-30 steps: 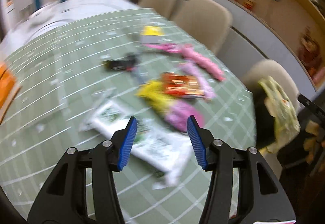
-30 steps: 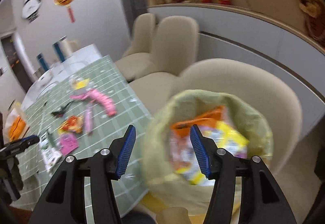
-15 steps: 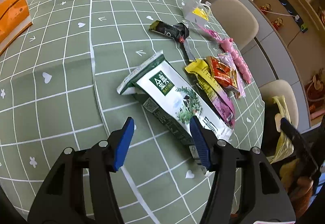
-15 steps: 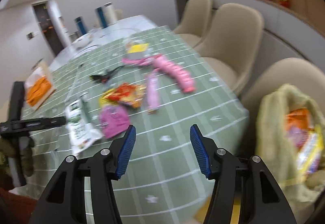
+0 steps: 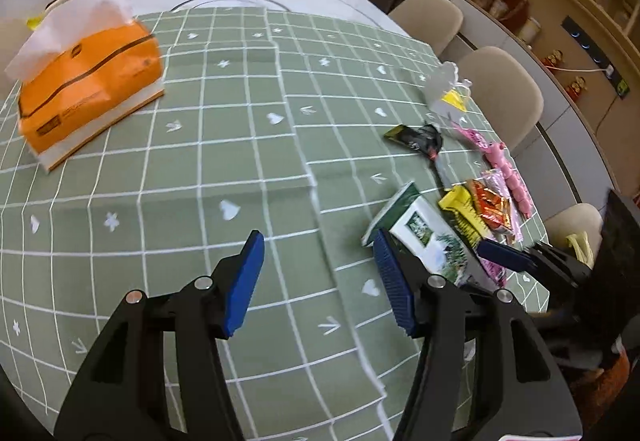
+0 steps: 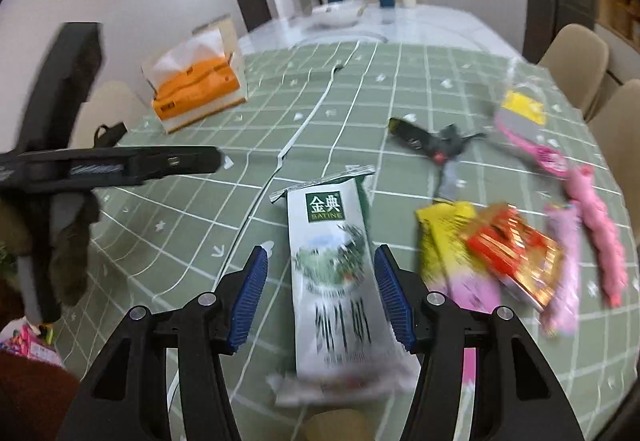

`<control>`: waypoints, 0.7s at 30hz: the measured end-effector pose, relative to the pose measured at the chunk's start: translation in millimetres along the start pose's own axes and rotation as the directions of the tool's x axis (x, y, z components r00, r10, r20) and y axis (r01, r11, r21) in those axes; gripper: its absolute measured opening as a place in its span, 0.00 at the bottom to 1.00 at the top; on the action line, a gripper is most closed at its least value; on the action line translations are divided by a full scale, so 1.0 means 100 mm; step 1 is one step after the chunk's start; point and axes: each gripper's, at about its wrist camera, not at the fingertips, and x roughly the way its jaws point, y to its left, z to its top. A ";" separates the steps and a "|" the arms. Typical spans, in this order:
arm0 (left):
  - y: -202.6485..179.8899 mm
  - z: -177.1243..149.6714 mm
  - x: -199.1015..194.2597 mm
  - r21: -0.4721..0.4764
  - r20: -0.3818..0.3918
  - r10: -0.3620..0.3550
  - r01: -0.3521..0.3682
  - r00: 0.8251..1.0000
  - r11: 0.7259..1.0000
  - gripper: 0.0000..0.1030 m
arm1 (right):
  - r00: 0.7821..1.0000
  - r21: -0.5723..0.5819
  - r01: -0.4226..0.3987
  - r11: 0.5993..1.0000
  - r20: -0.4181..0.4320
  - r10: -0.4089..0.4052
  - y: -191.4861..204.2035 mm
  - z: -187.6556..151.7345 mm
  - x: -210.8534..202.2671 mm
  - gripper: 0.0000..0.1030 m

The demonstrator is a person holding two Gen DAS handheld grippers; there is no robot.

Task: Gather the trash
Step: 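Grasp the white milk carton with the right tool while the left grasps the black clip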

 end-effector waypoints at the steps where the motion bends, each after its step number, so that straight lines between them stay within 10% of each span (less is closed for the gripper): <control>1: 0.03 -0.01 0.00 -0.004 -0.002 -0.001 0.001 1.000 1.000 0.52 | 1.000 -0.008 0.021 1.000 -0.013 -0.021 0.01 0.00 0.05 0.51; 6: 0.07 -0.01 0.03 0.002 -0.009 -0.005 0.005 1.000 1.000 0.52 | 0.994 -0.024 0.028 0.999 -0.106 -0.030 0.03 -0.13 0.12 0.49; 14: -0.15 0.13 0.33 0.053 -0.046 -0.112 0.114 0.993 0.992 0.52 | 0.994 0.169 0.097 0.981 0.034 -0.104 -0.17 -0.54 -0.70 0.47; 21: -0.84 0.60 0.77 0.253 -0.022 -0.189 0.188 0.982 0.949 0.52 | 0.947 0.406 0.219 0.887 0.133 -0.294 -0.51 -0.94 -1.30 0.47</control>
